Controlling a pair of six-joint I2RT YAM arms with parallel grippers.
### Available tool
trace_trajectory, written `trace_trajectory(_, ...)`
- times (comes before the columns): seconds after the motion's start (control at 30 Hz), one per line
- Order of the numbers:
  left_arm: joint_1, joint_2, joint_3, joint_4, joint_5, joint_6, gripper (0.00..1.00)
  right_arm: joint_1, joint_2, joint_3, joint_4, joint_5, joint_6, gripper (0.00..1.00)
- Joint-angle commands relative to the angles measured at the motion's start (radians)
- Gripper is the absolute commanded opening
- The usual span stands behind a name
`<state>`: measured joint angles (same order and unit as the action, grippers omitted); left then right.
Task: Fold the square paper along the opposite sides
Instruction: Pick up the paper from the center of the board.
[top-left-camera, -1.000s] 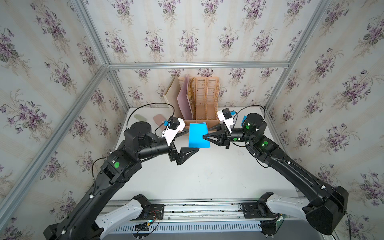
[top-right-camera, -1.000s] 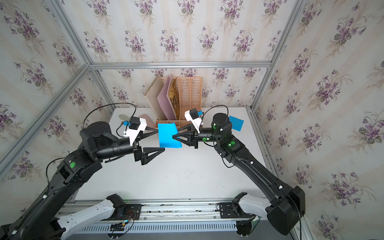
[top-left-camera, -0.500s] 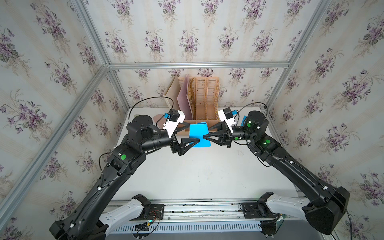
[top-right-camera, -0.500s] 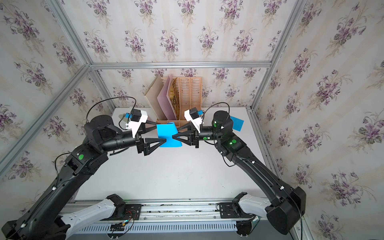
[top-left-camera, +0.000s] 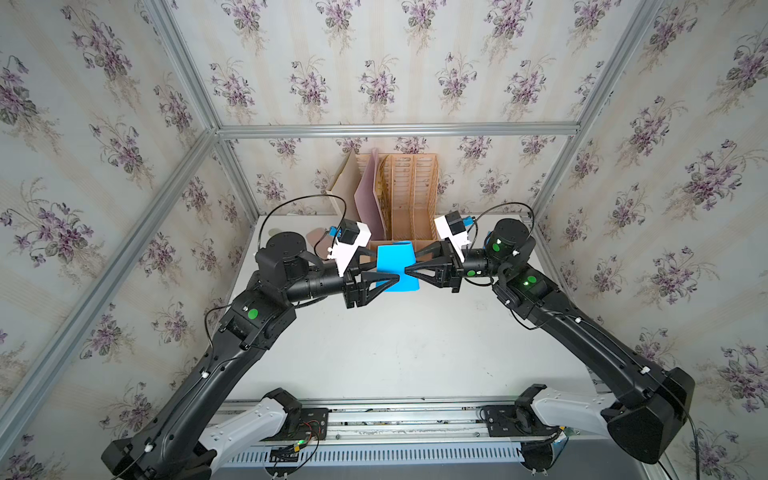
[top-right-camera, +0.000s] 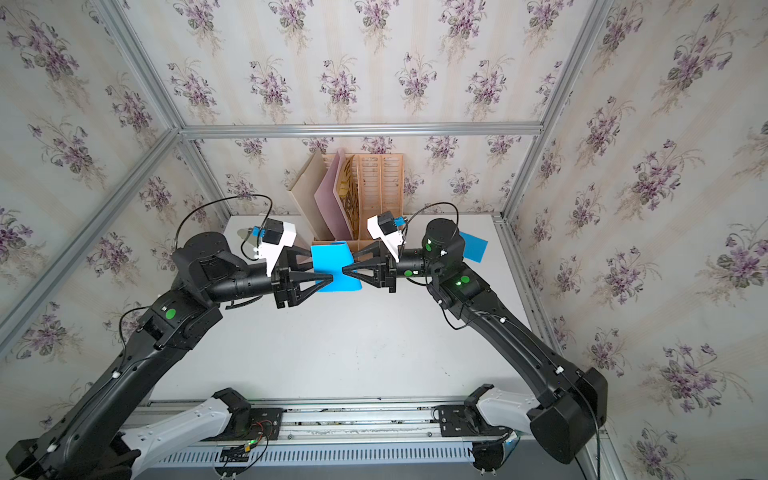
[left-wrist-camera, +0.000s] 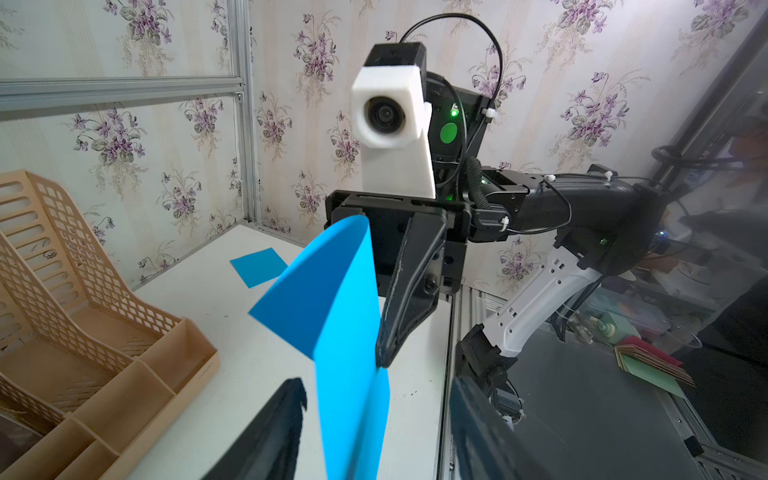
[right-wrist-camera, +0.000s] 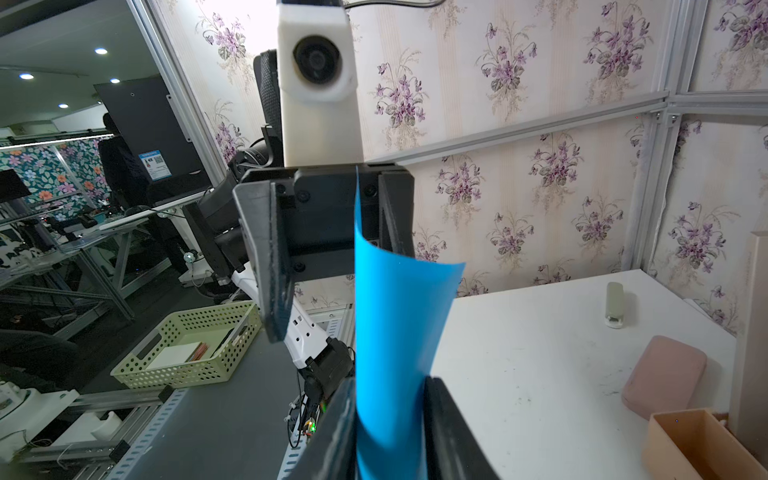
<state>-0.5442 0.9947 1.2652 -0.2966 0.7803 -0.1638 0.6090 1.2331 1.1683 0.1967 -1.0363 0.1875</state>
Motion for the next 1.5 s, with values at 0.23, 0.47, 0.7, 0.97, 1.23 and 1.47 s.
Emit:
trace_trajectory(0.23,0.015,-0.019,-0.014,0.070,-0.025,-0.021,0.42,-0.002,-0.003,-0.005,0.014,-0.011,0.001,0.31)
trace_trajectory(0.47,0.020,-0.021,-0.026,0.083,-0.019,-0.029,0.32,-0.002,-0.005,-0.004,0.017,-0.016,0.003,0.31)
trace_trajectory(0.7,0.021,-0.020,-0.030,0.103,-0.018,-0.037,0.24,-0.002,-0.003,-0.006,0.016,-0.023,0.003,0.31)
trace_trajectory(0.97,0.023,-0.016,-0.033,0.108,0.000,-0.041,0.17,-0.003,-0.001,-0.005,0.017,-0.024,0.003,0.31)
trace_trajectory(1.23,0.025,0.001,-0.026,0.111,0.048,-0.055,0.00,-0.002,-0.003,-0.008,0.020,-0.007,0.010,0.39)
trace_trajectory(1.47,0.024,-0.009,-0.003,0.059,0.048,-0.046,0.00,-0.039,-0.035,-0.027,-0.065,0.278,-0.002,0.69)
